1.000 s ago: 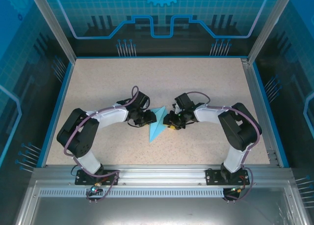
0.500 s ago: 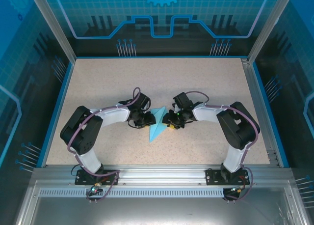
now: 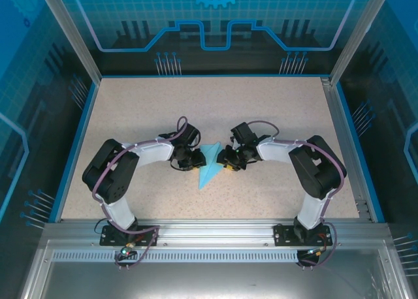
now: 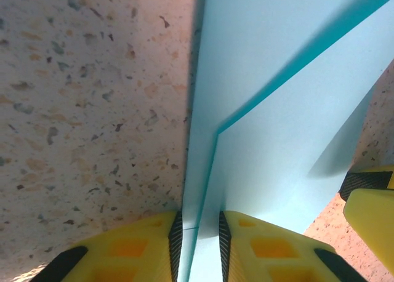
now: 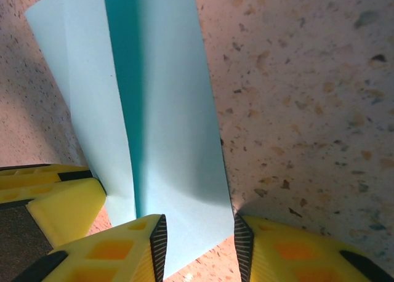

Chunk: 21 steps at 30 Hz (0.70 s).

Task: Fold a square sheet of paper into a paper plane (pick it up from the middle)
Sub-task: Turn over the paper at the center of the table.

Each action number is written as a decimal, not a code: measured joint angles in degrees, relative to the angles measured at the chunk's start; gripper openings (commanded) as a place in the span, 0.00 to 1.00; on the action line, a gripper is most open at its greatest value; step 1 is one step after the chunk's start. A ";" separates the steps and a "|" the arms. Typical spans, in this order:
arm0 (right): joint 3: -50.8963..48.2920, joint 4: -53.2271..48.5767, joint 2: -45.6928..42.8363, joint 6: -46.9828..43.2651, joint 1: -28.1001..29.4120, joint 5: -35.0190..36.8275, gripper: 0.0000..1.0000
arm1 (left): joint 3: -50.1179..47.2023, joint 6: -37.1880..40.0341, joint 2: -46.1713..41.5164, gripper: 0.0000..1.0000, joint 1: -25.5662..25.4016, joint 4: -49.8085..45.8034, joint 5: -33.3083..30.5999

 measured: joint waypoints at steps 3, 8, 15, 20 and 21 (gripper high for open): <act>0.00 0.68 0.04 0.46 0.02 -0.42 0.38 | 0.00 0.00 0.09 0.25 0.07 -0.04 0.04; 0.70 2.34 1.01 0.79 0.09 -2.05 0.38 | 0.00 0.00 0.09 0.24 0.20 -0.07 0.26; 1.40 4.48 1.57 1.05 0.13 -3.34 0.45 | -0.02 -0.04 0.15 0.23 0.31 -0.09 0.46; 1.42 6.38 1.57 1.20 0.13 -3.54 0.48 | -0.22 -0.35 0.13 0.23 0.35 0.17 0.48; 1.40 6.99 1.57 1.27 0.13 -3.52 0.48 | -0.26 -0.57 0.11 0.23 0.42 0.22 0.63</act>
